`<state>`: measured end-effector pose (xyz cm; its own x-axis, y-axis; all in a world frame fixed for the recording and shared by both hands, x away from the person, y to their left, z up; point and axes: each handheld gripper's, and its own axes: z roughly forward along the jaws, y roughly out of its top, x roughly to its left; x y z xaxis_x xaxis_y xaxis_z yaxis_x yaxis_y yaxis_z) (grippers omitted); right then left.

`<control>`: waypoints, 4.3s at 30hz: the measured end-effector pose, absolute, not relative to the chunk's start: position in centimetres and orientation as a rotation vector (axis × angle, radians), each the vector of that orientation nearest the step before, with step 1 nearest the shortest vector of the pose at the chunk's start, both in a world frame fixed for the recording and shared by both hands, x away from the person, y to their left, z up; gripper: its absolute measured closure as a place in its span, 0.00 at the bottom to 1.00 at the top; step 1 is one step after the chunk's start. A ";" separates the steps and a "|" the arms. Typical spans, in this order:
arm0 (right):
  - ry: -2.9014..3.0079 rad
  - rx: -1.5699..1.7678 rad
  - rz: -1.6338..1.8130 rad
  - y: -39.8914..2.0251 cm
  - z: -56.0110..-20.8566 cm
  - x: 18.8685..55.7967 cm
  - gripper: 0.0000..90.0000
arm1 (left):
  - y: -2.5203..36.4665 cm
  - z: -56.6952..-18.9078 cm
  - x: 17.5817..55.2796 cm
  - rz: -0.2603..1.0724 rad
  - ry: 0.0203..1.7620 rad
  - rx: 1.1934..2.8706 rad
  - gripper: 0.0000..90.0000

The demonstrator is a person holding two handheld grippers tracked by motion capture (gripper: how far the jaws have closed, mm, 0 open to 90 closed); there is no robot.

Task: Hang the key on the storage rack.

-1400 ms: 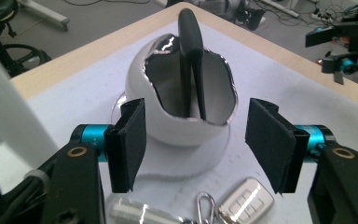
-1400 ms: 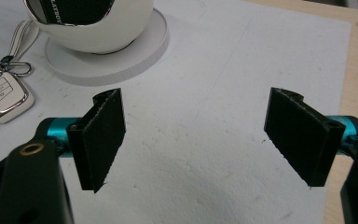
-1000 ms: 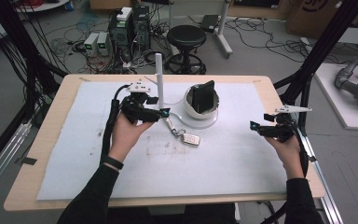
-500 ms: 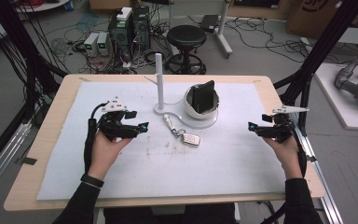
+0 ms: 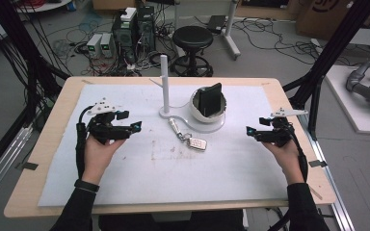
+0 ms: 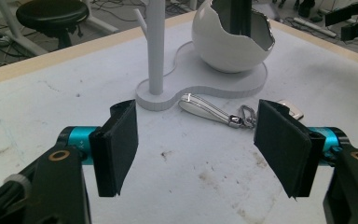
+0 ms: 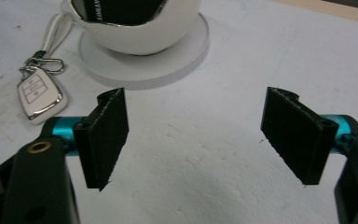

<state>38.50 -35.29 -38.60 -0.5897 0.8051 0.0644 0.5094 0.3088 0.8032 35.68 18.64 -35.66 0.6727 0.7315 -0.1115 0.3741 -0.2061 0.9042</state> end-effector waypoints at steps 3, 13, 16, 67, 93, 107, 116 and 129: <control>2.261 1.130 1.198 -33.7 -38.5 38.5 0.32 | 19.1 -35.5 35.5 0.426 0.883 1.810 0.34; 2.333 1.020 1.246 -27.5 -38.4 38.8 0.45 | 19.2 -35.8 35.4 0.407 0.888 1.808 0.34; 2.369 0.992 1.227 -25.5 -38.8 39.2 0.48 | 19.2 -35.8 35.4 0.406 0.886 1.810 0.34; 2.710 1.049 0.997 -11.1 -43.0 44.1 0.80 | 20.3 -36.2 34.0 0.403 0.893 1.835 0.34; 2.423 0.836 1.186 -11.9 -37.2 41.3 0.92 | 20.4 -36.3 33.8 0.402 0.892 1.831 0.34; 2.203 0.798 1.290 -12.2 -32.8 40.4 0.92 | 20.5 -36.2 33.8 0.399 0.892 1.826 0.34; 2.126 0.740 1.308 -11.6 -31.1 39.5 0.92 | 20.5 -36.2 33.8 0.397 0.888 1.826 0.34; 2.062 0.715 1.230 -10.3 -30.4 40.0 0.92 | 20.6 -36.2 33.8 0.382 0.881 1.825 0.34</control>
